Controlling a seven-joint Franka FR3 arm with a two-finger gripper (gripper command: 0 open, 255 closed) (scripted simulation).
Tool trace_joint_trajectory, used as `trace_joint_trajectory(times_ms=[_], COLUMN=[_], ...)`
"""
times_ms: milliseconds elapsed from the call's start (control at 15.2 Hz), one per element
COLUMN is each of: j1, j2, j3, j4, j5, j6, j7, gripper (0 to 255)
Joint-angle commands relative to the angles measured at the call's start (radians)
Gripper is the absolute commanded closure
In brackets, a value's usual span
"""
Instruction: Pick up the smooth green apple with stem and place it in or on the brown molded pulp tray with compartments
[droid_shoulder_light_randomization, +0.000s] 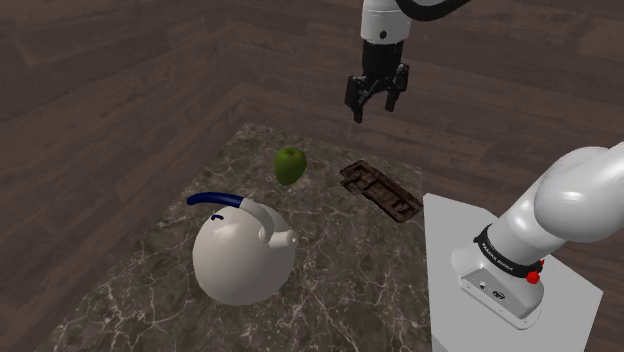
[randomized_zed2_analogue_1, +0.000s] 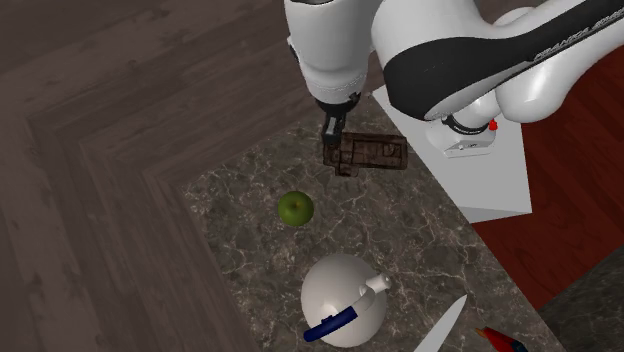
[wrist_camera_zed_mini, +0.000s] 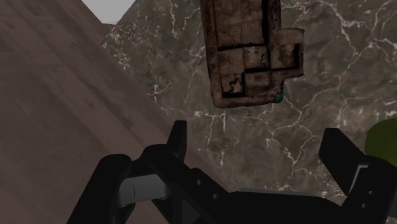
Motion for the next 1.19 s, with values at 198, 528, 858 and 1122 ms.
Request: trace_joint_trajectory(times_ms=[198, 528, 858, 1122], j1=[0.013, 0.041, 0.097, 0.123], j2=[0.190, 0.389, 0.596, 0.671], j3=[0.067, 0.113, 0.130, 0.126], j4=[0.123, 0.273, 0.460, 0.510], j5=[-0.024, -0.081, -0.154, -0.180], j6=[0.056, 0.085, 0.081, 0.098], j7=[0.113, 0.226, 0.329, 0.360], gripper=[0, 0, 0, 0])
